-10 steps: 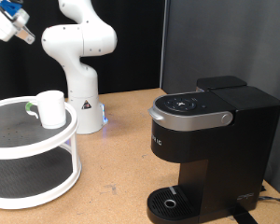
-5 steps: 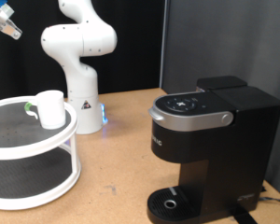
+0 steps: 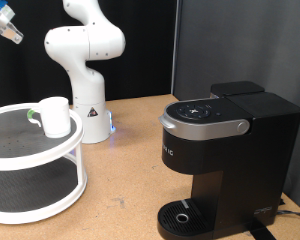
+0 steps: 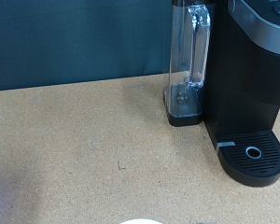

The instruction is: Make a cup of coffee with the keurig machine

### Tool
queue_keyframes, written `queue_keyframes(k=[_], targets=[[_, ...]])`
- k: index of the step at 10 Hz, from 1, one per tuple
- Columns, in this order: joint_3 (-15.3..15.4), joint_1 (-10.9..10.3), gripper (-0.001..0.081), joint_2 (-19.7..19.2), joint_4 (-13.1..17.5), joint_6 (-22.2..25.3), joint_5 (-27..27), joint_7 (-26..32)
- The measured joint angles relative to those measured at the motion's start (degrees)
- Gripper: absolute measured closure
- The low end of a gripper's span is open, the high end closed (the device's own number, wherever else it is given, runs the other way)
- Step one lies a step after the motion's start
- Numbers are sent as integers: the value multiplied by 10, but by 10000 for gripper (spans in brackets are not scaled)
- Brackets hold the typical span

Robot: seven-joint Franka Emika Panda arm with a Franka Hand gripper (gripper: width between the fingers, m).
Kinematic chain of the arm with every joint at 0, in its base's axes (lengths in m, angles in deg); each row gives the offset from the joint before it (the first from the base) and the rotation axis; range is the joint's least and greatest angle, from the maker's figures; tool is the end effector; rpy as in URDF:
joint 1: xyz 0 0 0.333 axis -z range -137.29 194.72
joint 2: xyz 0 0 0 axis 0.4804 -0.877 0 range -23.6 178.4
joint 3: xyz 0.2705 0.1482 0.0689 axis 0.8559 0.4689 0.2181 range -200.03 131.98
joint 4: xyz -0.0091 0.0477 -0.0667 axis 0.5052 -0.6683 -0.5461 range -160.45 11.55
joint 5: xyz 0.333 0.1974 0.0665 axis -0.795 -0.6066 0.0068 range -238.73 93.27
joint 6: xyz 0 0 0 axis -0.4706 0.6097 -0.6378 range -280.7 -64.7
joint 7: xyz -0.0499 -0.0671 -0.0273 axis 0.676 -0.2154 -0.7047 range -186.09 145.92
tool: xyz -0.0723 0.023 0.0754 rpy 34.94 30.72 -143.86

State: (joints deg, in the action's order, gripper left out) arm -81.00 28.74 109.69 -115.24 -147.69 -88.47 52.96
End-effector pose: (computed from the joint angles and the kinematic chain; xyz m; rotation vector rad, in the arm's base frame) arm 0.2578 -0.2761 0.4893 -2.2658 -0.7121 -0.4120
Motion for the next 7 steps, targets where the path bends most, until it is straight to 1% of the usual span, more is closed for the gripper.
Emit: queue_keyframes(k=[3,6,7], targets=[[0,0,806,-10,-16,-36,3,16],[0,0,806,-19,-46,-76,28,41],[-1,0,806,-24,-58,-91,29,46]])
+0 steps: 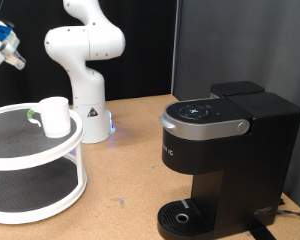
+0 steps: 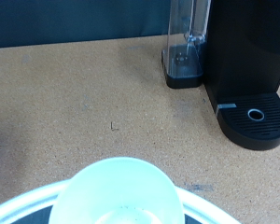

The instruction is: Make a cup of coffee with the keurig machine

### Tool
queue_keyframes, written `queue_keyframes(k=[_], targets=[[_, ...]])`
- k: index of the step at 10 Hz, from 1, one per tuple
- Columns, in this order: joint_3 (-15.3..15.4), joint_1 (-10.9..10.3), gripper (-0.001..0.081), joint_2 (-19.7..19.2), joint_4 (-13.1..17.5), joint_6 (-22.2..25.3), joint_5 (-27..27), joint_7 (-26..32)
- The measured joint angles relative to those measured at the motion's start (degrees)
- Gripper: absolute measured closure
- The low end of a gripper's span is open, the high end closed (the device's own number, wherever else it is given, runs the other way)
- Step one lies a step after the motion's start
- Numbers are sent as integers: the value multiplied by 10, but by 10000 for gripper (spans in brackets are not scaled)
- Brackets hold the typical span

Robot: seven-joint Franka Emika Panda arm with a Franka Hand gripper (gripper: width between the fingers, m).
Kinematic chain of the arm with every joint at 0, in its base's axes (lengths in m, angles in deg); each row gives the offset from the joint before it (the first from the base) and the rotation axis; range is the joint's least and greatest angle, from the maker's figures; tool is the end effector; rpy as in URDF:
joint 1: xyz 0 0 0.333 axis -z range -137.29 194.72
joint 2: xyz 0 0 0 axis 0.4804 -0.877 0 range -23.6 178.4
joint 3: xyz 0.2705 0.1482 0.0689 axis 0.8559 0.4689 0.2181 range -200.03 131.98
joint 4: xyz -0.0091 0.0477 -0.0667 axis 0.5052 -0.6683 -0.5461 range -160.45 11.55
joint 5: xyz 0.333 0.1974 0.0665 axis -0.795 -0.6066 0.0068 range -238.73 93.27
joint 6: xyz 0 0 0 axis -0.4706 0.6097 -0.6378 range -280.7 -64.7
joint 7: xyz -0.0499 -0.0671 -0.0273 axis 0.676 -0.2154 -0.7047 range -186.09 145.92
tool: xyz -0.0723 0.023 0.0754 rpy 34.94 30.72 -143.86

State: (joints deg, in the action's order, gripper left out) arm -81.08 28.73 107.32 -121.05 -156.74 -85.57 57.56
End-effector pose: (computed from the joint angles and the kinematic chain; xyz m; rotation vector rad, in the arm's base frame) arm 0.2682 -0.2721 0.4387 -2.3295 -0.7647 -0.3836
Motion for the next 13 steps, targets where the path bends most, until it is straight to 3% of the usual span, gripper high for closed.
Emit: queue_keyframes(k=[3,4,5,7,8,9,10,13], targets=[[-11,-1,806,-12,-35,-32,-27,12],[-14,-1,713,-14,-44,-40,-30,22],[-16,-1,713,-15,-51,-46,-30,29],[-17,-1,392,-15,-66,-65,-28,36],[-17,0,392,-15,-73,-74,-25,37],[-18,0,209,-16,-81,-84,-23,39],[-19,0,79,-16,-89,-93,-21,41],[-33,1,15,-17,-111,-111,-11,60]])
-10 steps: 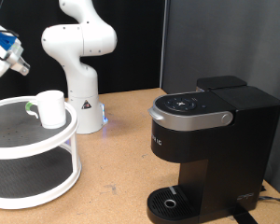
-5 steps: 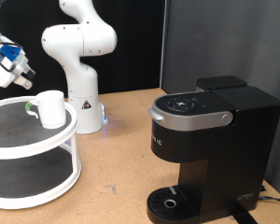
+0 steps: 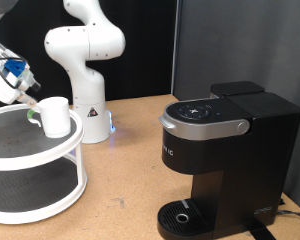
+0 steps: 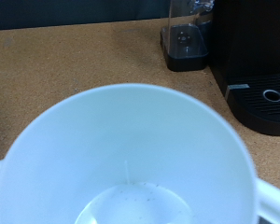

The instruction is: Make a cup of coffee with the keurig machine

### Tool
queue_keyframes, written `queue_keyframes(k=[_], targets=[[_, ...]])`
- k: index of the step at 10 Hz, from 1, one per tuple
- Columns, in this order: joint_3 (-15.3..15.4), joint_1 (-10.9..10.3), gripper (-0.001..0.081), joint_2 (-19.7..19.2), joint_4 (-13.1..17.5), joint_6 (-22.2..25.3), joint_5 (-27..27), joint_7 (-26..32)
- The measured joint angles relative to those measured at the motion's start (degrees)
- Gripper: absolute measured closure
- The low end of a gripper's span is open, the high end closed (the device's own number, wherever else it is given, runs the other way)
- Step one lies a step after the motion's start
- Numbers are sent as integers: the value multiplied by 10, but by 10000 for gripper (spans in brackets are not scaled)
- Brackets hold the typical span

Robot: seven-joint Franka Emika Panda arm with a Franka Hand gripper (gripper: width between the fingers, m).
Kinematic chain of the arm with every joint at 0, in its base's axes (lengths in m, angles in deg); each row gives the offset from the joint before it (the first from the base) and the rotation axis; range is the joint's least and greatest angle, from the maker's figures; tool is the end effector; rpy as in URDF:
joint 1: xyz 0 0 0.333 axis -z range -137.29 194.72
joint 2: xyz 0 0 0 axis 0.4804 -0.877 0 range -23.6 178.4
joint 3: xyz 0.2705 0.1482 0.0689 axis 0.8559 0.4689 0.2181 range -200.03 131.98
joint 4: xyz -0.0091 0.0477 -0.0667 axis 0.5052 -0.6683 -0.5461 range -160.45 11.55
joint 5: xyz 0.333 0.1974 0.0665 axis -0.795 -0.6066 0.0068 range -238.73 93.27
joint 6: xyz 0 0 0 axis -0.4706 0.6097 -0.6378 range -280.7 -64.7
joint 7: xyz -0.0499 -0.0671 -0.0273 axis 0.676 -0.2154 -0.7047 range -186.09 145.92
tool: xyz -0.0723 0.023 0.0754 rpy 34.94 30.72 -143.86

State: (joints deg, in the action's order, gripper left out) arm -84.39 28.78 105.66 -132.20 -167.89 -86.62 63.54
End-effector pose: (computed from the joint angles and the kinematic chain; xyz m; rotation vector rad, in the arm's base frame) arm 0.2552 -0.2524 0.3556 -2.3094 -0.7442 -0.4227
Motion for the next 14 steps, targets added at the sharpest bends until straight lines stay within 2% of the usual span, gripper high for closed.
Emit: queue_keyframes(k=[3,6,9,11,14], targets=[[-17,0,3,0,-15,-16,12,28],[-23,-2,3,-3,-28,-60,9,36],[-28,-15,3,-29,-30,-90,-15,36],[-37,-33,3,-47,-29,-90,-35,45],[-39,-46,3,-54,-29,-73,-51,49]])
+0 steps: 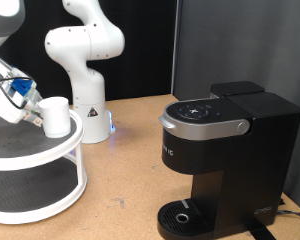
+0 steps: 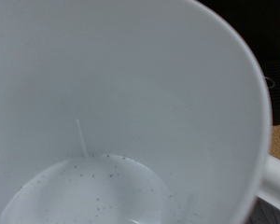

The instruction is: Make a cup of coffee with the keurig machine

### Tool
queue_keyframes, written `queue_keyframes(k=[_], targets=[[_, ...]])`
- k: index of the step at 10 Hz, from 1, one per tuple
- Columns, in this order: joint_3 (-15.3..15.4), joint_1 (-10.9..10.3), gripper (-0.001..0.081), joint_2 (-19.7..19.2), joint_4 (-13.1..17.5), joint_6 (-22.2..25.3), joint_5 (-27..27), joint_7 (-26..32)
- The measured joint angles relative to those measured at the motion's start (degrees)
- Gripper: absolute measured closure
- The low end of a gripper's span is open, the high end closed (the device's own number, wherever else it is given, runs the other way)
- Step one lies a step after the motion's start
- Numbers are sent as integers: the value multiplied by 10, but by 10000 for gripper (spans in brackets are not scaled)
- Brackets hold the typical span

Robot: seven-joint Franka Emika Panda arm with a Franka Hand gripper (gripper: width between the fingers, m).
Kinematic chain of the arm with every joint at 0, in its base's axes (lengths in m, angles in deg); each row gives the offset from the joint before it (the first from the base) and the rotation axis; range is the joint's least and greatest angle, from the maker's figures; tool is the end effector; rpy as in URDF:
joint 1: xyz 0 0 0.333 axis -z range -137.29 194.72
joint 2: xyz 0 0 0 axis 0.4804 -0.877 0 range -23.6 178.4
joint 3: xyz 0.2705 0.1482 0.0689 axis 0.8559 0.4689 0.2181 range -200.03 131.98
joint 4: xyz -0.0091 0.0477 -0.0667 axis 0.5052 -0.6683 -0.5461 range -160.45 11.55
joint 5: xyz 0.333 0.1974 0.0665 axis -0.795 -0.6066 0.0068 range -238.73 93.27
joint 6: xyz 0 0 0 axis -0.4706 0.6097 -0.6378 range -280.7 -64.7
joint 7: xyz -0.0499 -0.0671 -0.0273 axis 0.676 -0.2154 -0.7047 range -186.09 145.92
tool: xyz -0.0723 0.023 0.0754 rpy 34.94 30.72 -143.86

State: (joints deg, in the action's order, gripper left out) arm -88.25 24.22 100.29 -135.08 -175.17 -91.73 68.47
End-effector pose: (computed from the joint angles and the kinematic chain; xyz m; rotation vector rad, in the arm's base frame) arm 0.2662 -0.2437 0.3125 -2.3052 -0.7193 -0.4622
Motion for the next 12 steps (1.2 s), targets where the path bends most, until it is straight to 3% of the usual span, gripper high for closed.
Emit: queue_keyframes(k=[1,2,3,4,5,7,8,9,12], targets=[[0,-1,3,1,0,8,0,0],[1,-1,106,2,0,14,0,0],[1,0,106,3,0,17,0,0],[2,0,301,4,0,18,0,-1],[3,0,301,5,0,18,1,-2],[4,1,575,5,0,18,1,-3],[5,1,575,5,0,18,1,-5],[7,3,740,6,0,18,1,-9],[12,14,742,26,11,63,3,-16]])
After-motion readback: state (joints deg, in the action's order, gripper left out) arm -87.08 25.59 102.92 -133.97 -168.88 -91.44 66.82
